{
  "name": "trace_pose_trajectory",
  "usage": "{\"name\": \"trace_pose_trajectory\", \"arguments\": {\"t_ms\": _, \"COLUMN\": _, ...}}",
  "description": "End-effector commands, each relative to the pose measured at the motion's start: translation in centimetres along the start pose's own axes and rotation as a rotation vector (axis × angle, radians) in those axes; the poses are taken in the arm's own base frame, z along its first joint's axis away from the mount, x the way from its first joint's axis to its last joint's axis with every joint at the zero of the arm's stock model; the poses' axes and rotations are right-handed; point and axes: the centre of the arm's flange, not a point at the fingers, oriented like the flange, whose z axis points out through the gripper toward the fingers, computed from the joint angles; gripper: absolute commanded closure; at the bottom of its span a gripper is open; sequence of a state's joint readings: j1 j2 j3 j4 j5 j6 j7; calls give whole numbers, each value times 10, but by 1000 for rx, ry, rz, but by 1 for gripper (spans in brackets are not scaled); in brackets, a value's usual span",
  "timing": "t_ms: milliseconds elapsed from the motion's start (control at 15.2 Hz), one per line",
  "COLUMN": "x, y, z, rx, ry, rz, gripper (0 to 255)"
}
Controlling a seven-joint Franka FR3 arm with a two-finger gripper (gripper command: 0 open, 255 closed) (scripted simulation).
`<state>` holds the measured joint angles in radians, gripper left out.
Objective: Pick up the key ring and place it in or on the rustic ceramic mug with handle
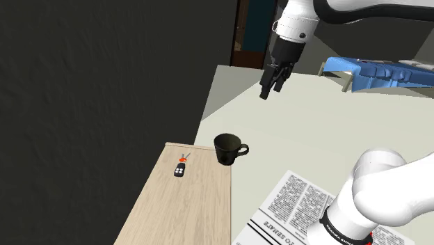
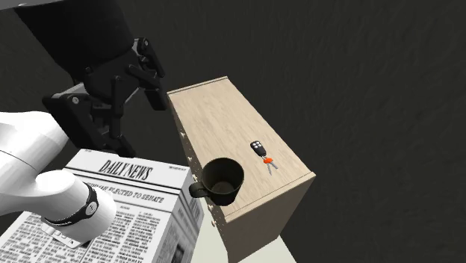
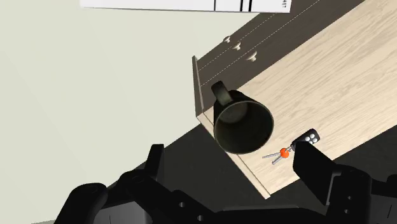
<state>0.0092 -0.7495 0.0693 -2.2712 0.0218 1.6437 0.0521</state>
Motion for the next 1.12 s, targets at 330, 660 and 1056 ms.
{"name": "trace_pose_trajectory", "arguments": {"t_ms": 330, "x": 29, "y": -39, "z": 45, "rx": 5, "ry": -18, "rz": -15, "gripper": 0}}
{"name": "trace_pose_trajectory", "arguments": {"t_ms": 660, "x": 57, "y": -79, "z": 91, "rx": 11, "ry": -36, "rz": -29, "gripper": 0}}
{"name": "trace_pose_trajectory", "arguments": {"t_ms": 1056, "x": 89, "y": -128, "z": 146, "rx": 17, "ry": -58, "rz": -47, "gripper": 0}}
